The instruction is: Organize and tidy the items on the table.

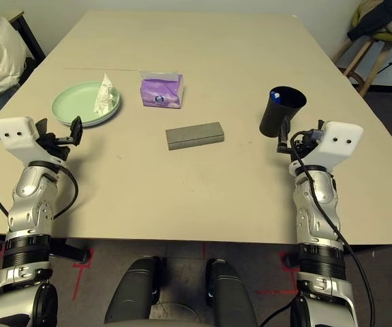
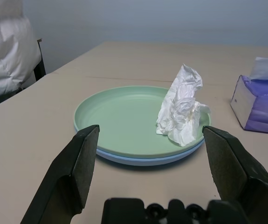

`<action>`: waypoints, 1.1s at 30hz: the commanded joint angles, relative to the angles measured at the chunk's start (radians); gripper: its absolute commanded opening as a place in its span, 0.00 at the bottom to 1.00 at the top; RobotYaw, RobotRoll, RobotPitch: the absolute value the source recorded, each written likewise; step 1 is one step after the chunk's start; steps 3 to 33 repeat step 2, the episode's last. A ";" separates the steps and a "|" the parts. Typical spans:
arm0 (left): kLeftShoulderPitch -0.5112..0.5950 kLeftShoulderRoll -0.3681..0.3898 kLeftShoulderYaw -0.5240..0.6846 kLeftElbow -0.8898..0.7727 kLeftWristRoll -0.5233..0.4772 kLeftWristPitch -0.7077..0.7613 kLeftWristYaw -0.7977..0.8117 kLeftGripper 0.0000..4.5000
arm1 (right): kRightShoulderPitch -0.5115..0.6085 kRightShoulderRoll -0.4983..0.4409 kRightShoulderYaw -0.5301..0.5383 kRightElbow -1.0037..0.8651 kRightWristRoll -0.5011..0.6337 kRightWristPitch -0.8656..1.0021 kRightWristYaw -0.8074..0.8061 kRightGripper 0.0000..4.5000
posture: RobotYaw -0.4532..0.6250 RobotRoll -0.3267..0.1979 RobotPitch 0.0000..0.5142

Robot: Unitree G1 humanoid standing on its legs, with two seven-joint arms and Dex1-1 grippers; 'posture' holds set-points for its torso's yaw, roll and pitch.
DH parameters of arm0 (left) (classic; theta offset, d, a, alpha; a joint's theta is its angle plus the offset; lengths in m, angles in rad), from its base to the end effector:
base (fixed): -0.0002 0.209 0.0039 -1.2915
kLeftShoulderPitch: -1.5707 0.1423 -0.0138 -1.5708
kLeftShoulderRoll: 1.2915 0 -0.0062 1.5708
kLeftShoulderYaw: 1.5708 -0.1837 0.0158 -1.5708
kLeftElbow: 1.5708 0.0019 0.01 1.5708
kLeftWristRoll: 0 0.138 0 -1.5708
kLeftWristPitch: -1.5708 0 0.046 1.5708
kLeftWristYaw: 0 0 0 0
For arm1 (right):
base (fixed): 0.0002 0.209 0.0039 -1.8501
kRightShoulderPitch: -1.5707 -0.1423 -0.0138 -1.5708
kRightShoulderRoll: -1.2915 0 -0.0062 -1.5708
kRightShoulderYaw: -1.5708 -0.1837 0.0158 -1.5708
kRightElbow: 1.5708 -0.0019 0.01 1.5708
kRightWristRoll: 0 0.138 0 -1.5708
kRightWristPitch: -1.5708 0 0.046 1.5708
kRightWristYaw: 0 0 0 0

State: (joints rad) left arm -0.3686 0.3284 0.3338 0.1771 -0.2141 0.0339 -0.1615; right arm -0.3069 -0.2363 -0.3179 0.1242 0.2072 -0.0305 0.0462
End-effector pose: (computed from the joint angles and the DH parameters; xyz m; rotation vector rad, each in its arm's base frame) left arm 0.2608 0.2590 0.1216 0.0357 -0.2372 0.1158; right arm 0.2519 -0.2404 0.1069 0.0283 -0.2725 -0.2054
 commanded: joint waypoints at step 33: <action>-0.002 -0.008 -0.012 0.012 0.001 -0.008 0.001 1.00 | 0.001 -0.011 -0.008 0.000 -0.005 0.000 -0.005 0.99 | 0.57 0.62 0.20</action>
